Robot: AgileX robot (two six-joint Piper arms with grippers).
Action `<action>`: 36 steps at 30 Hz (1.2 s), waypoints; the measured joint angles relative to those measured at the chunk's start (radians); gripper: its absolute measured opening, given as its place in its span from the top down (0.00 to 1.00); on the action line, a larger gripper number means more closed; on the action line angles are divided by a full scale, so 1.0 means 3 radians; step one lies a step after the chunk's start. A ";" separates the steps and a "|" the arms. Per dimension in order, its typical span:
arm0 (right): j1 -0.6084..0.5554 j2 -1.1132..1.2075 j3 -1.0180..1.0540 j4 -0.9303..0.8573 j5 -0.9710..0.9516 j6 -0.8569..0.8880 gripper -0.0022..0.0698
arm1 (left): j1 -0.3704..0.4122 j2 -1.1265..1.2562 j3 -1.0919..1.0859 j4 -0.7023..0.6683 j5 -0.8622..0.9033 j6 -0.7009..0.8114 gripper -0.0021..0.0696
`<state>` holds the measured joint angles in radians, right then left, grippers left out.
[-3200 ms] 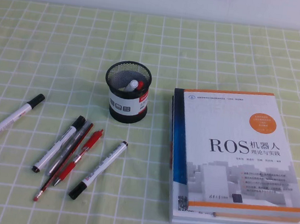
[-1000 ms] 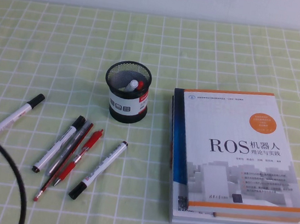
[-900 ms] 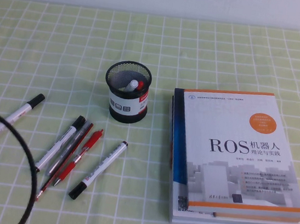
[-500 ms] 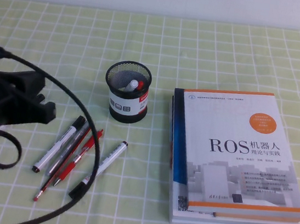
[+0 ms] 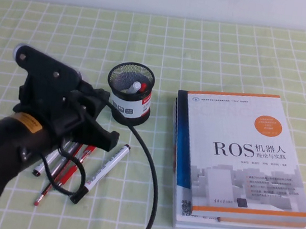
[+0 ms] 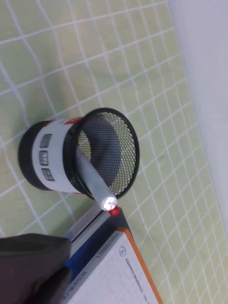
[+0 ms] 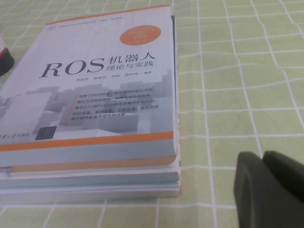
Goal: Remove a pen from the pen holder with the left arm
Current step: Pick up the pen from the pen holder
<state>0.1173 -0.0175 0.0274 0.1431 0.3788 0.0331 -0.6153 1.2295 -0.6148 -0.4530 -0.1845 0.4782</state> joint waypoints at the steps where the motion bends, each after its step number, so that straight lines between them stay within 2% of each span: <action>1: 0.0000 0.0000 0.0000 0.0000 0.0000 0.0000 0.99 | -0.0027 0.0027 0.0000 0.0043 -0.0062 0.0000 0.96; 4: 0.0000 0.0000 0.0000 0.0000 0.0000 0.0000 0.99 | -0.0100 0.0132 0.0062 0.0146 -0.0342 -0.0032 0.87; 6: 0.0000 0.0000 0.0000 0.0000 0.0000 0.0000 0.99 | -0.0146 0.0202 0.0160 0.0173 -0.0604 -0.0155 0.77; 11: 0.0000 0.0000 0.0000 0.0000 0.0000 0.0000 0.99 | -0.0204 0.0434 0.0482 0.0334 -0.1549 -0.0585 0.45; 13: 0.0000 0.0000 0.0000 0.0000 0.0000 0.0000 0.99 | -0.0204 0.0558 0.0547 0.0454 -0.1881 -0.0666 0.39; 18: 0.0000 0.0000 0.0000 0.0000 0.0000 0.0000 0.99 | -0.0204 0.0972 0.0563 0.0769 -0.2378 -0.0696 0.36; 22: 0.0000 0.0000 0.0000 0.0000 0.0000 0.0000 0.99 | -0.0204 0.1271 0.0556 0.0841 -0.2722 -0.0698 0.36; 31: 0.0000 0.0000 0.0000 0.0000 0.0000 0.0000 0.99 | -0.0189 0.1563 0.0283 0.0887 -0.2815 -0.0577 0.37; 36: 0.0000 0.0000 0.0000 0.0000 0.0000 0.0000 0.99 | -0.0057 0.1690 0.0088 0.0911 -0.2815 -0.0520 0.40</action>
<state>0.1173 -0.0175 0.0274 0.1431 0.3788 0.0331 -0.6324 1.7364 -0.5885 -0.1795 -1.0290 0.3222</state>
